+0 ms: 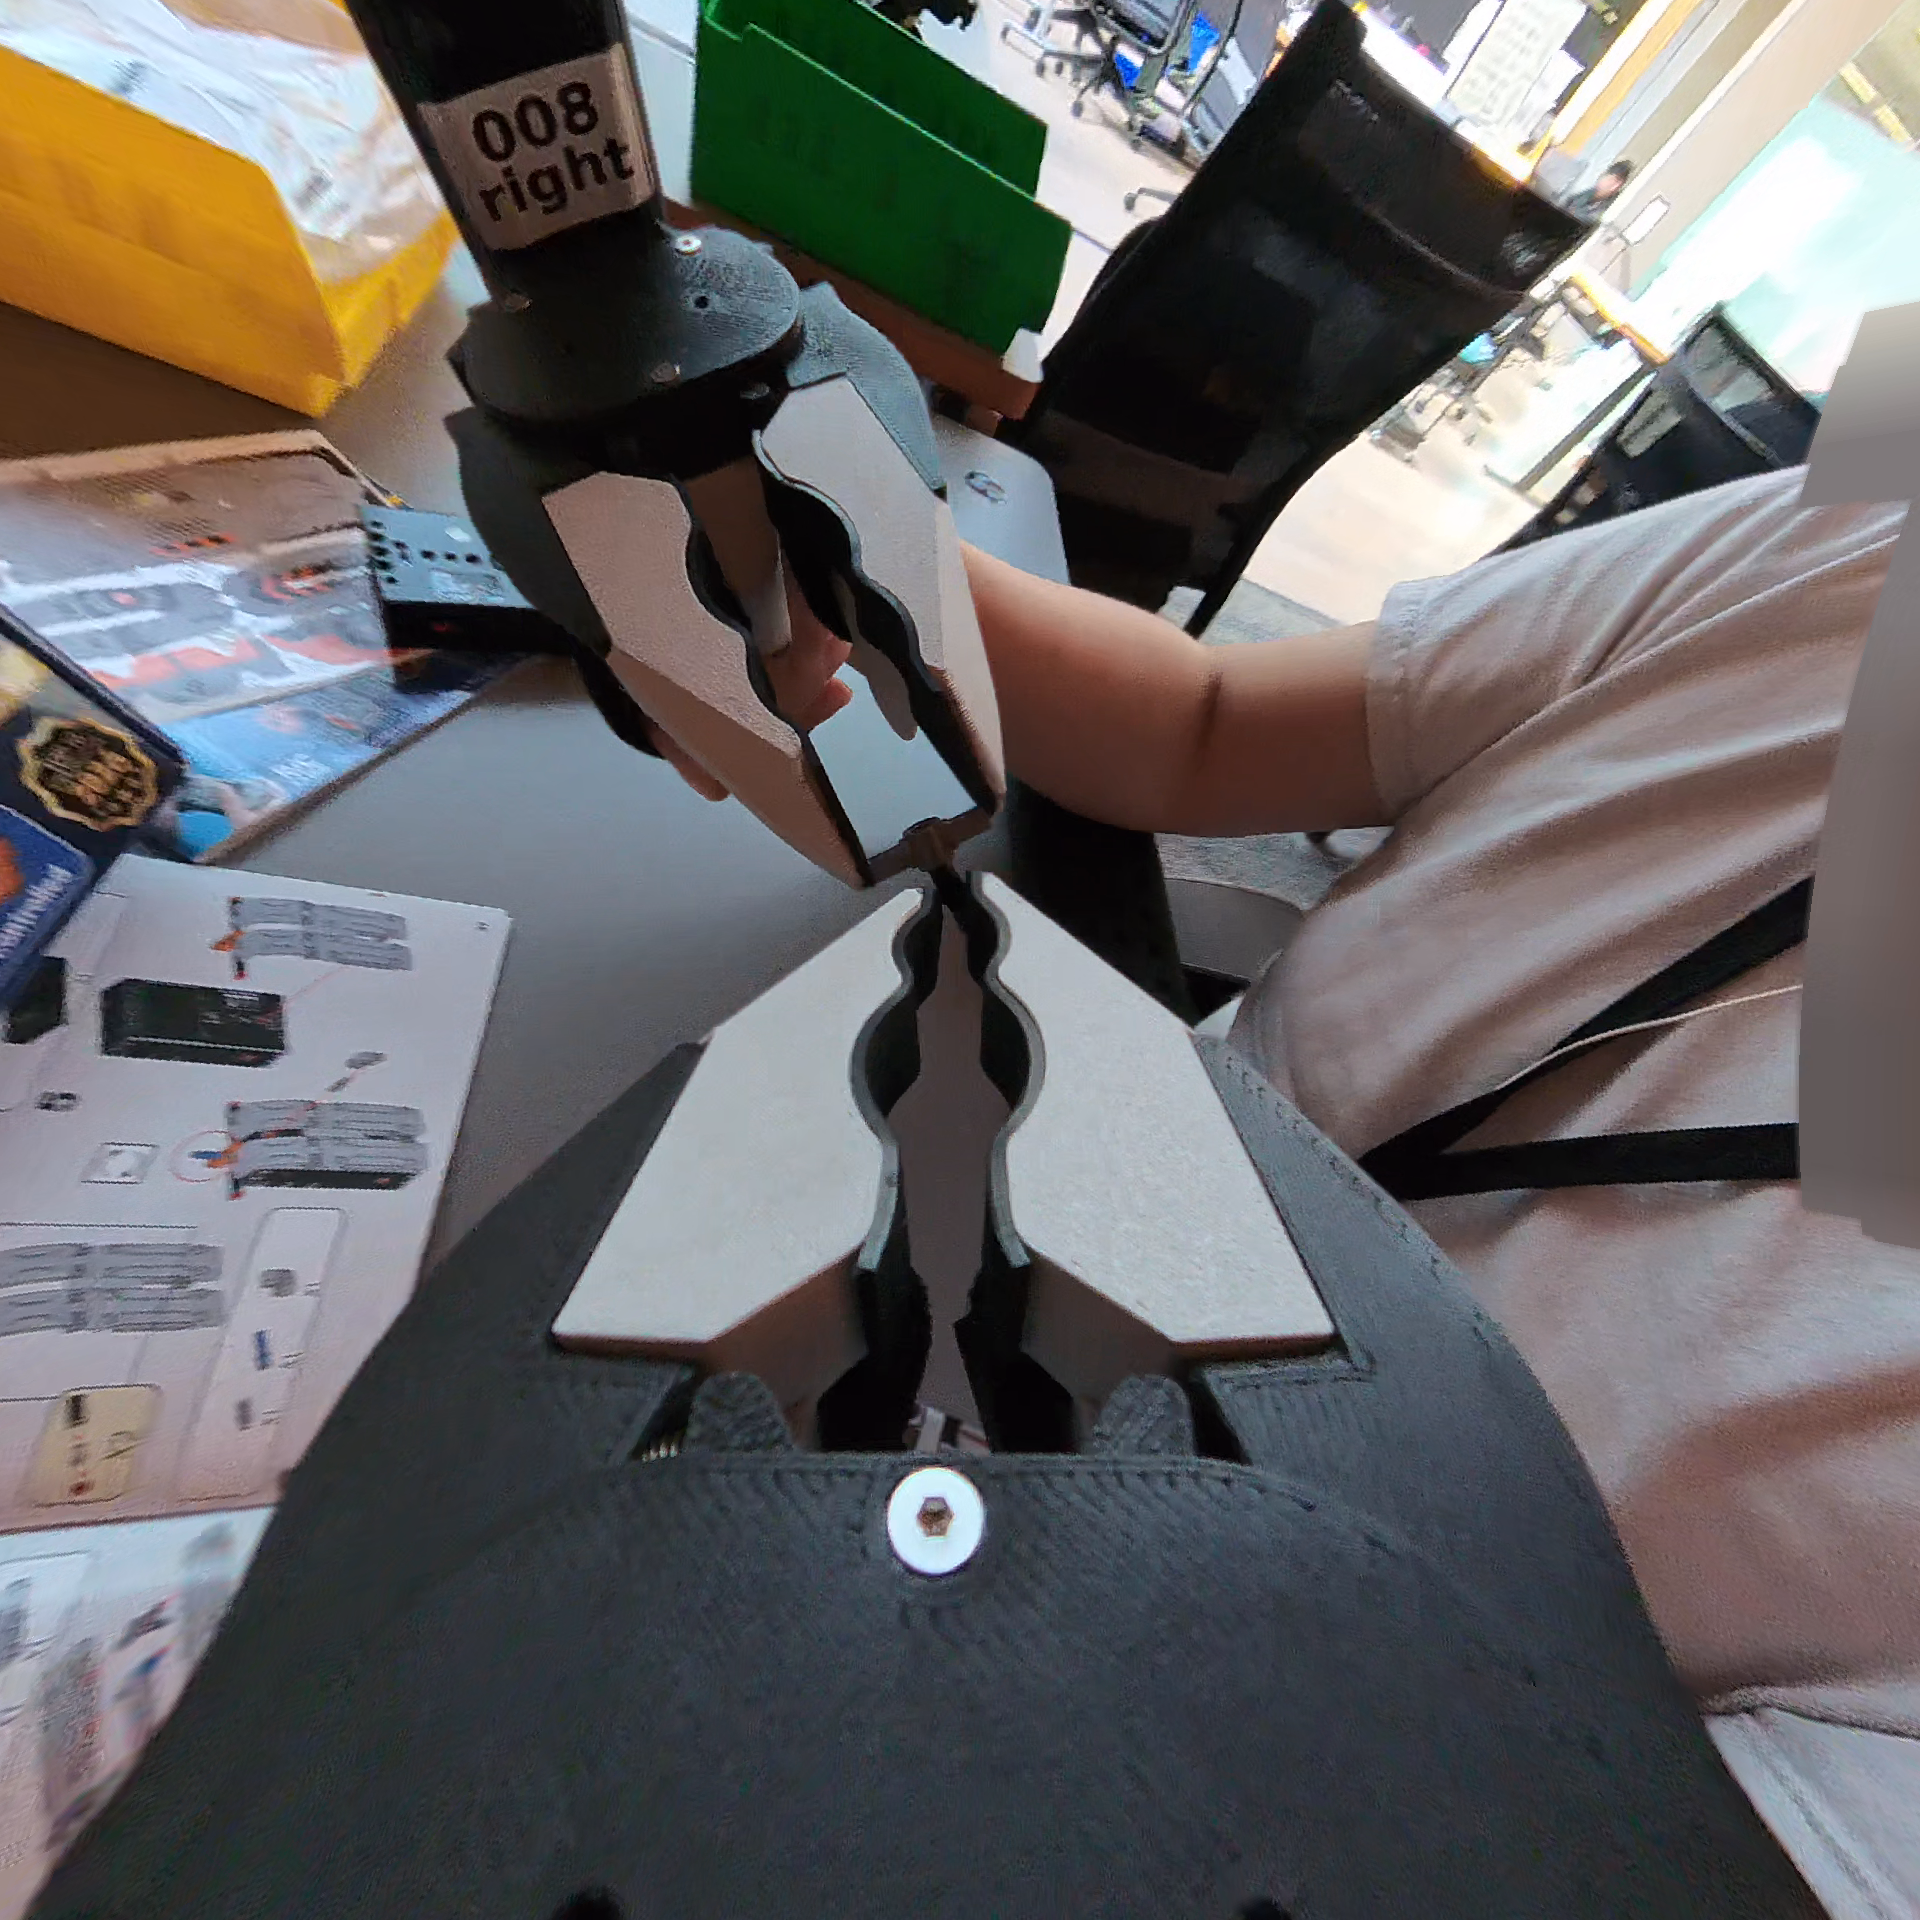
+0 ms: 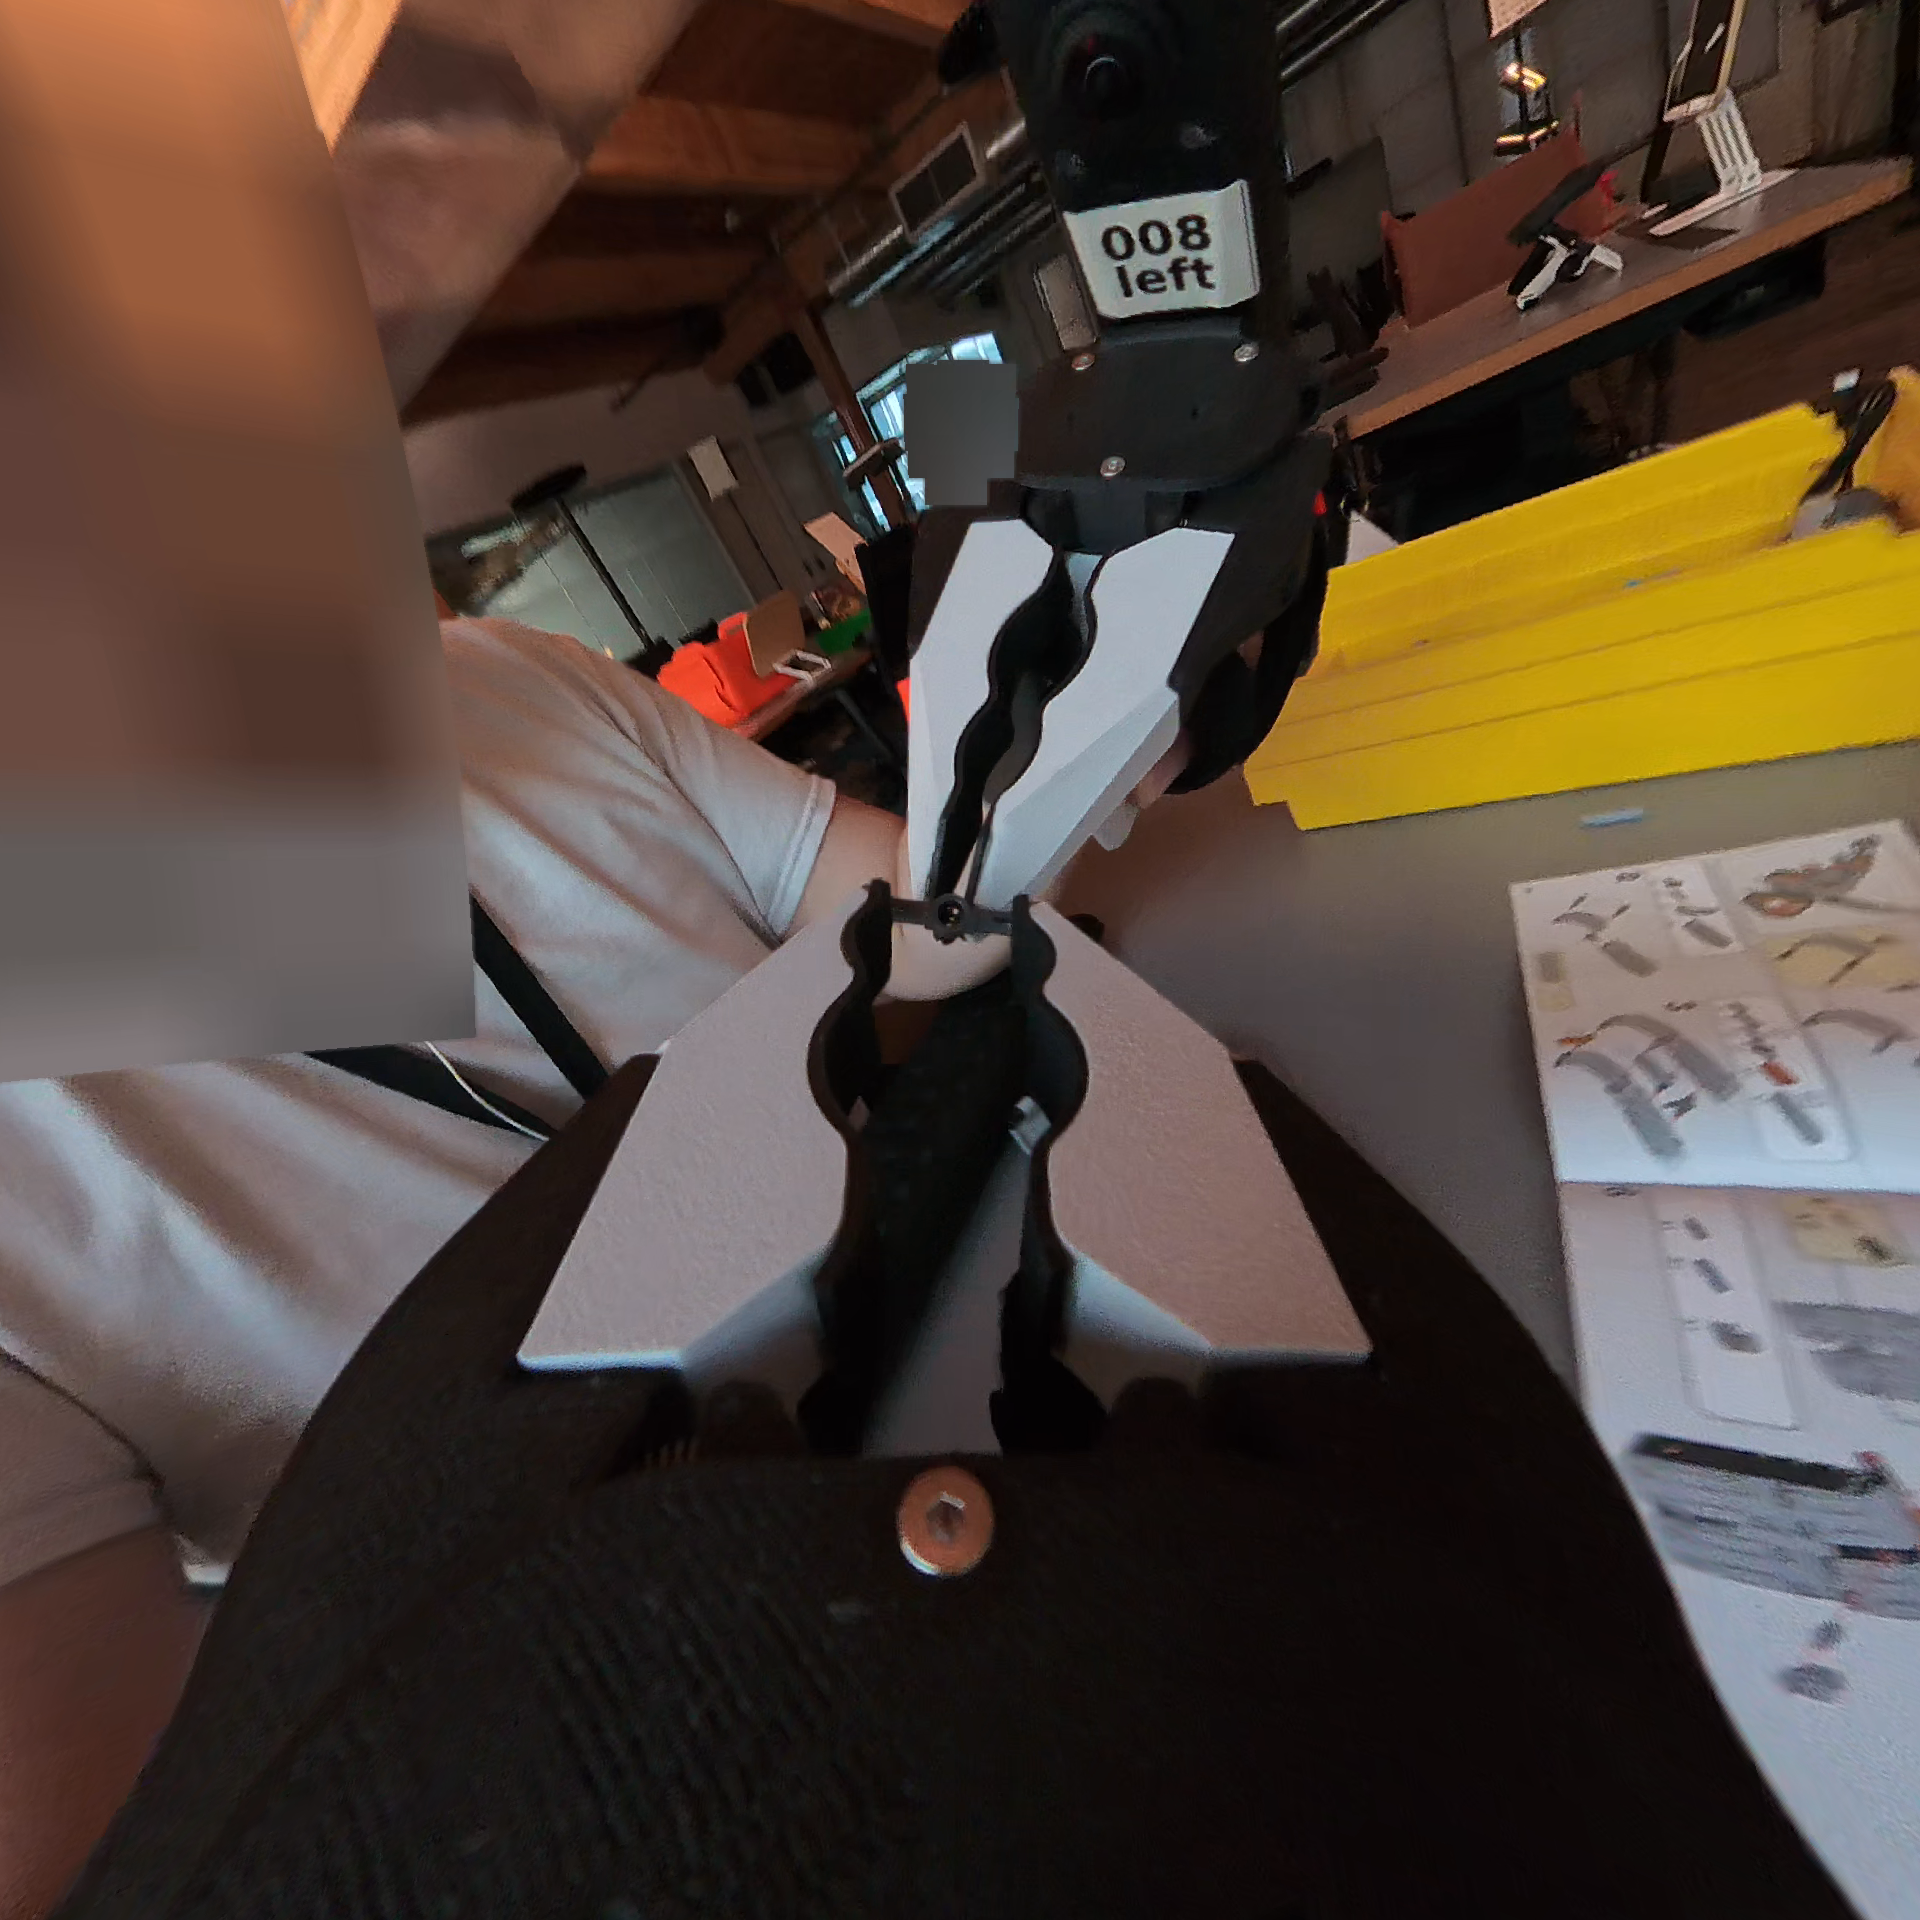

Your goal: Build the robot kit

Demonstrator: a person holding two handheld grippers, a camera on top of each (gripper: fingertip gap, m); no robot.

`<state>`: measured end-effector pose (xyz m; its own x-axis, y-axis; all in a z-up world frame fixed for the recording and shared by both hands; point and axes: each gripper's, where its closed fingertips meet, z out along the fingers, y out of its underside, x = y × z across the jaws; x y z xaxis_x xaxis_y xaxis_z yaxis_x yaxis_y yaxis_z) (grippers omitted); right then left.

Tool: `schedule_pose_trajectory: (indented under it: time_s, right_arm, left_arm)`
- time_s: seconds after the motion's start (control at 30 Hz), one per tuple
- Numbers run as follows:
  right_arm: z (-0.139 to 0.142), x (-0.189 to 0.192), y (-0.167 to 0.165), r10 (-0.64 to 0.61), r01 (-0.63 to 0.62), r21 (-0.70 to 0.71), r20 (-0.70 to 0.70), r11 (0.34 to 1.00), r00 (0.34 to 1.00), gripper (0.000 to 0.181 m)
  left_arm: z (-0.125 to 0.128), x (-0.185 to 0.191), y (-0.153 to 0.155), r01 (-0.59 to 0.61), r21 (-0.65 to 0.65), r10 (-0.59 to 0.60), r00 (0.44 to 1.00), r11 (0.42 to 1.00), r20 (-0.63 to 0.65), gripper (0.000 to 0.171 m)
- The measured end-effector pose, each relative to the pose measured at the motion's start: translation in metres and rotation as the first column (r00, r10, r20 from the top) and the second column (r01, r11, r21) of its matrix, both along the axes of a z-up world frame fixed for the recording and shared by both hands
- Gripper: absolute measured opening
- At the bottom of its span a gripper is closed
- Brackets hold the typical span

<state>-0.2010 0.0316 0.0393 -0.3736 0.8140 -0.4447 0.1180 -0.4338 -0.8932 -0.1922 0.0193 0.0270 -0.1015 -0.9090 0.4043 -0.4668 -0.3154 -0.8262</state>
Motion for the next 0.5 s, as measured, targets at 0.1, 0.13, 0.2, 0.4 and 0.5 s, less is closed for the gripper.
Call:
schedule_pose_trajectory:
  time_s: [0.1, 0.13, 0.2, 0.4, 0.5]
  right_arm:
    - [-0.019, -0.002, -0.013, -0.025, 0.025, -0.155, 0.004, 0.988, 1.000, 0.020]
    - [-0.028, -0.001, -0.018, -0.051, 0.050, -0.174, -0.001, 0.984, 0.999, 0.020]
    - [-0.048, 0.000, -0.025, -0.100, 0.101, -0.239, 0.018, 0.966, 0.995, 0.020]
    - [-0.070, -0.001, -0.042, -0.215, 0.205, -0.360, 0.011, 0.910, 0.977, 0.020]
    - [-0.072, -0.004, -0.045, -0.257, 0.233, -0.436, 0.005, 0.869, 0.966, 0.020]
  left_arm:
    - [-0.017, -0.002, -0.015, 0.036, -0.110, -0.035, 0.999, 0.993, 0.017, 0.002]
    - [-0.025, -0.003, -0.019, 0.036, -0.140, -0.033, 0.999, 0.989, 0.018, 0.002]
    - [-0.043, -0.005, -0.025, 0.027, -0.200, -0.024, 1.000, 0.980, 0.017, 0.002]
    - [-0.065, -0.006, -0.044, -0.001, -0.340, 0.034, 0.995, 0.941, 0.091, 0.002]
    - [-0.065, -0.009, -0.046, -0.044, -0.361, 0.098, 0.986, 0.931, 0.132, 0.002]
